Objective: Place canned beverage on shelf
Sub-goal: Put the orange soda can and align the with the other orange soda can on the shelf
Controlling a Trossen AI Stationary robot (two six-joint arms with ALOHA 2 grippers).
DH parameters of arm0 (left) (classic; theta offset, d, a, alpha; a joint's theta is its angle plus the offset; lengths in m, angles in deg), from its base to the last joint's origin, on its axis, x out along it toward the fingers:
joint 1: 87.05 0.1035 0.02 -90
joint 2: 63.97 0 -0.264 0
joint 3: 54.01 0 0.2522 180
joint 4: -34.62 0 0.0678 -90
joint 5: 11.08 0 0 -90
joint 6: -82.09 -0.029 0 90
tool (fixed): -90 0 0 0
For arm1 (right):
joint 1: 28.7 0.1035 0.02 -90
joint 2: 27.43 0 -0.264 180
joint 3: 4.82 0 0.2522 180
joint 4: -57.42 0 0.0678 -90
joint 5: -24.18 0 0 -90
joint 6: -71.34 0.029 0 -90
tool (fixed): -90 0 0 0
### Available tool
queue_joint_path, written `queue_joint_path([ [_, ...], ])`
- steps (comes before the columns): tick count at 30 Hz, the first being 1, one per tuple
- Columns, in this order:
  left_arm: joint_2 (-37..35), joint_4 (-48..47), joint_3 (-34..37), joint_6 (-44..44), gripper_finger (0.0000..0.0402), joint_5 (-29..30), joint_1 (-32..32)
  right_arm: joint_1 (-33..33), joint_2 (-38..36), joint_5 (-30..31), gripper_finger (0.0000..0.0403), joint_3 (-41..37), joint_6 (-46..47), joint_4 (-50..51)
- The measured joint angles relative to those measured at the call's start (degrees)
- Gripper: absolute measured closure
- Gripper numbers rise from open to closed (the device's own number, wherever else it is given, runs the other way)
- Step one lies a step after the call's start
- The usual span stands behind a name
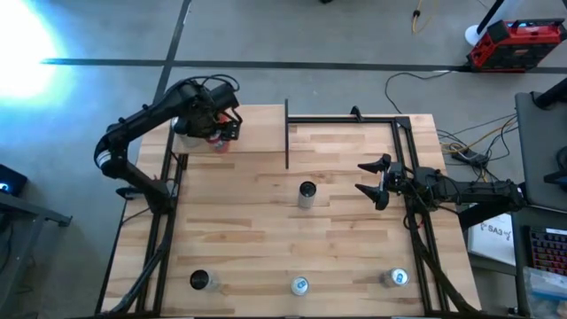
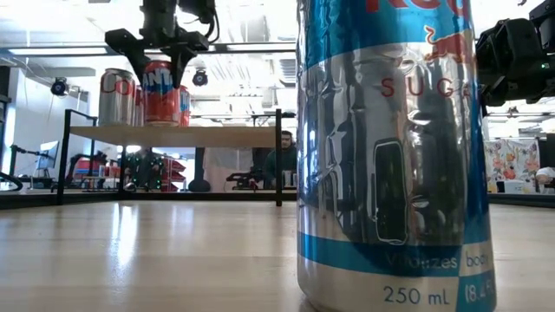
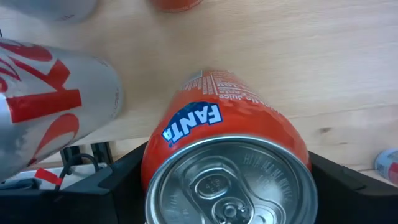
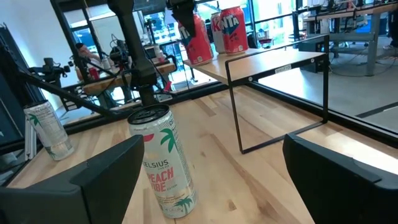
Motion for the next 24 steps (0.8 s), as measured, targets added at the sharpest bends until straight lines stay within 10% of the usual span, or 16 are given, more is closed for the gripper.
queue_joint_path([
  [24, 1.9, 0.1, -2.7, -1.3, 0.0116, -1.0, 3.2, 0.0, 0.0, 0.0, 0.0035, 0.0, 0.0, 0.0],
])
